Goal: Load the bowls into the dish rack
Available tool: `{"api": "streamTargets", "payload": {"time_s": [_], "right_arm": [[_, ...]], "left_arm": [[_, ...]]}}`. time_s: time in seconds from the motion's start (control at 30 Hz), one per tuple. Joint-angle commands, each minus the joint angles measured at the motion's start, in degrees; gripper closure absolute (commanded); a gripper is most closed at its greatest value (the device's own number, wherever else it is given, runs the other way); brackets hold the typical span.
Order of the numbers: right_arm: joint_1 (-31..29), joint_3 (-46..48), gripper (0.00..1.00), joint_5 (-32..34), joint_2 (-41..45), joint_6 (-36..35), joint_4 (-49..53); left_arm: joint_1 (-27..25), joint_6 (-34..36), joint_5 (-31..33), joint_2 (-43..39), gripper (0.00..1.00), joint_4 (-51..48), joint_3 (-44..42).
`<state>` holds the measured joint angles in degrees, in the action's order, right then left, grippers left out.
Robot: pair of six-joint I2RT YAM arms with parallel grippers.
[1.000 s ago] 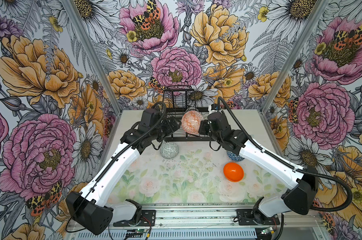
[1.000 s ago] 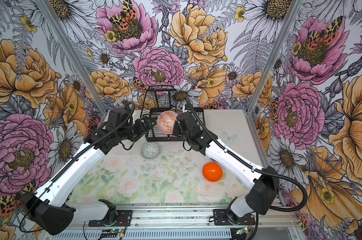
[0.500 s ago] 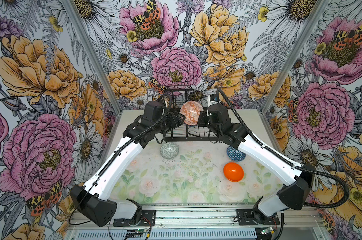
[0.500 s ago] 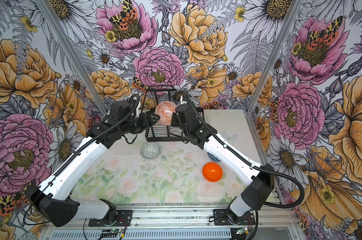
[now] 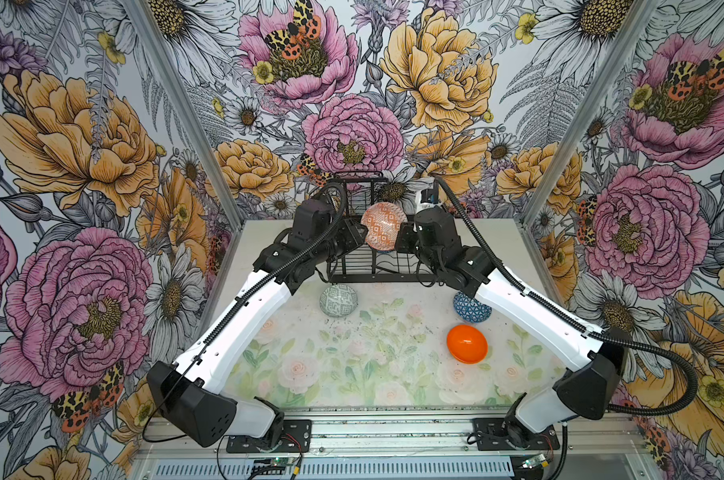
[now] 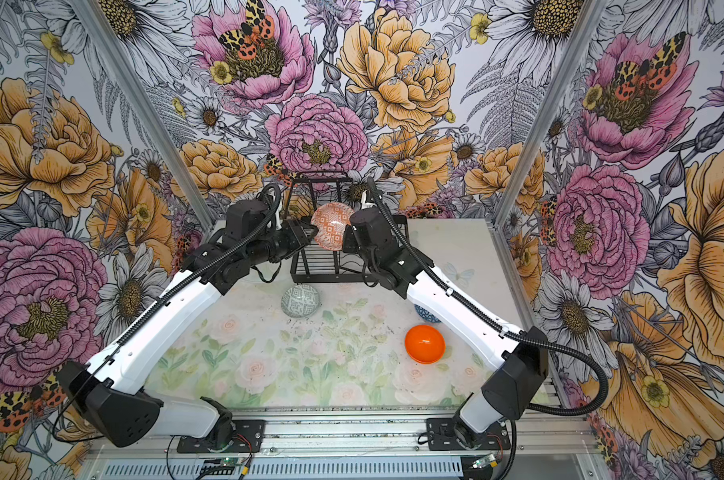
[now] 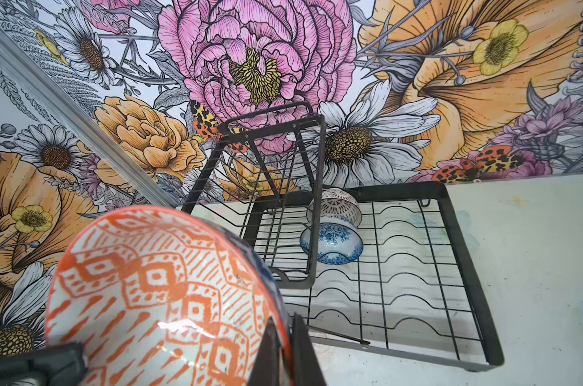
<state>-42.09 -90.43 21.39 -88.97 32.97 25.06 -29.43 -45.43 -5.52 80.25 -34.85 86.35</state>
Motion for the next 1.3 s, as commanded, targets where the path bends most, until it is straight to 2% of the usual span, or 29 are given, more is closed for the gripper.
{"api": "streamTargets", "payload": {"time_s": [0.0,0.1,0.27,0.63,0.73,1.03,1.17,1.27], "right_arm": [[-0.46,-1.59,1.00,0.72,0.11,0.95,-2.55],[-0.54,-1.51,1.00,0.16,0.12,0.76,-2.56],[-0.45,-0.71,1.00,0.04,-0.02,0.86,-2.59],[-0.44,-1.33,0.98,-2.15,-1.72,2.36,-2.62],[-0.32,-1.29,0.90,-2.35,-1.75,2.36,-2.60],[0.85,-1.42,0.65,-2.97,-1.26,3.81,-2.64],[1.64,-1.23,0.49,-3.80,-0.40,5.50,-2.61],[2.26,-1.08,0.30,-4.49,0.56,7.43,-2.64]], "left_arm": [[-0.89,-0.99,2.18,1.85,0.56,2.16,0.52],[-1.32,-1.86,2.88,3.20,0.58,2.11,1.24],[-1.74,-1.99,4.16,4.78,0.73,2.15,2.74],[-1.65,-3.44,5.59,5.18,0.97,4.18,1.22],[-1.59,-3.61,6.00,5.08,1.00,4.60,1.02],[-1.09,-3.28,8.45,3.76,1.00,5.92,-0.51],[-1.07,-2.45,10.62,3.03,1.00,6.41,-1.08],[-1.01,-1.65,13.14,2.25,1.00,6.96,-1.53]]}}
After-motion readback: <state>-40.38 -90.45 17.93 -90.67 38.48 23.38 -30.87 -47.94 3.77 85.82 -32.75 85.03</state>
